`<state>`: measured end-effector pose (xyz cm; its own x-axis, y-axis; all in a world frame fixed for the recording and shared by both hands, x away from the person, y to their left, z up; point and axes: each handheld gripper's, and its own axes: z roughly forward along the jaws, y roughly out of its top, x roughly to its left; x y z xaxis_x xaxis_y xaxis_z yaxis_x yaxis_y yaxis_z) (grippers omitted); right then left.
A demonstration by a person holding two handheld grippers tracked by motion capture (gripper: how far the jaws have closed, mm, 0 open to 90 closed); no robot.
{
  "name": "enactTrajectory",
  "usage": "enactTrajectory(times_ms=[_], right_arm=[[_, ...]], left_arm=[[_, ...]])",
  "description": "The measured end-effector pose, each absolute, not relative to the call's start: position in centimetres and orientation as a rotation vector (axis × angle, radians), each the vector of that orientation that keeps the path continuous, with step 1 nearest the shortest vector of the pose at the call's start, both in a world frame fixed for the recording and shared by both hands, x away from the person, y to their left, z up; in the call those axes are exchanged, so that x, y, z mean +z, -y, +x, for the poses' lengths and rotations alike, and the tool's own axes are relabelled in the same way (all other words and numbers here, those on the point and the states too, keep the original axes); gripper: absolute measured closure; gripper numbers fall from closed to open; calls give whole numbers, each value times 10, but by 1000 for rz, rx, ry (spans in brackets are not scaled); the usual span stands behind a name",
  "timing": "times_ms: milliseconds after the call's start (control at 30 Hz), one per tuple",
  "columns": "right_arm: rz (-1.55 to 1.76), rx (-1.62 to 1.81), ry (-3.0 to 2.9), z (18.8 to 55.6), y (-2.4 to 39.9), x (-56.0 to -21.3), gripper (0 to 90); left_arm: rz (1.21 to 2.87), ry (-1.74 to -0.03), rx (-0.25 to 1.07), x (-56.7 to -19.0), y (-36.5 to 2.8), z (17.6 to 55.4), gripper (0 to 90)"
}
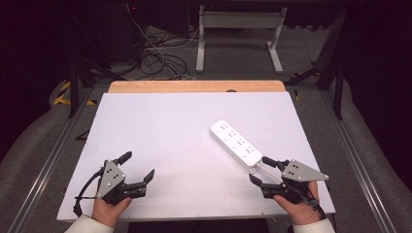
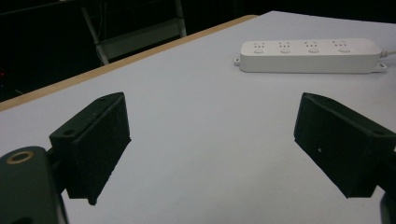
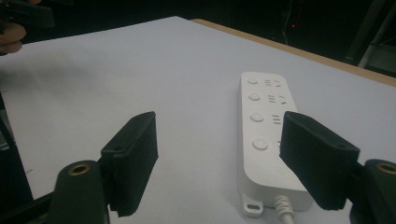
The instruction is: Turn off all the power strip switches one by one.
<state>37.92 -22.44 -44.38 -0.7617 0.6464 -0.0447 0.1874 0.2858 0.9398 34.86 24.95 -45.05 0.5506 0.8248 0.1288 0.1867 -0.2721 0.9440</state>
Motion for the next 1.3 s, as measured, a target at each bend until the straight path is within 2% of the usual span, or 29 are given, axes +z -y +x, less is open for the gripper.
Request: enactTrajectory(times_ms=[200,300,600,1000,1233,1300], right_arm=[[738,1476,-2146,379,224,-444,290],[736,1471,-2150,379,223,-443,295],[700,1434,-2181,379,220,-440,379],[725,1387,-2212,391,220,-425,367],[770,1369,-2221,407,221,-415,459],[772,1357,-2230,413,220,-411,460]], left_arm=[[1754,-853,760,-450,-249,348,103],[1773,-863,797,-451,-249,348,106],[1770,-847,806,-450,-249,347,107],[1774,-852,814,-450,-249,347,107],[1772,-850,814,-450,-249,347,107],[1775,-846,820,-449,-250,347,106]])
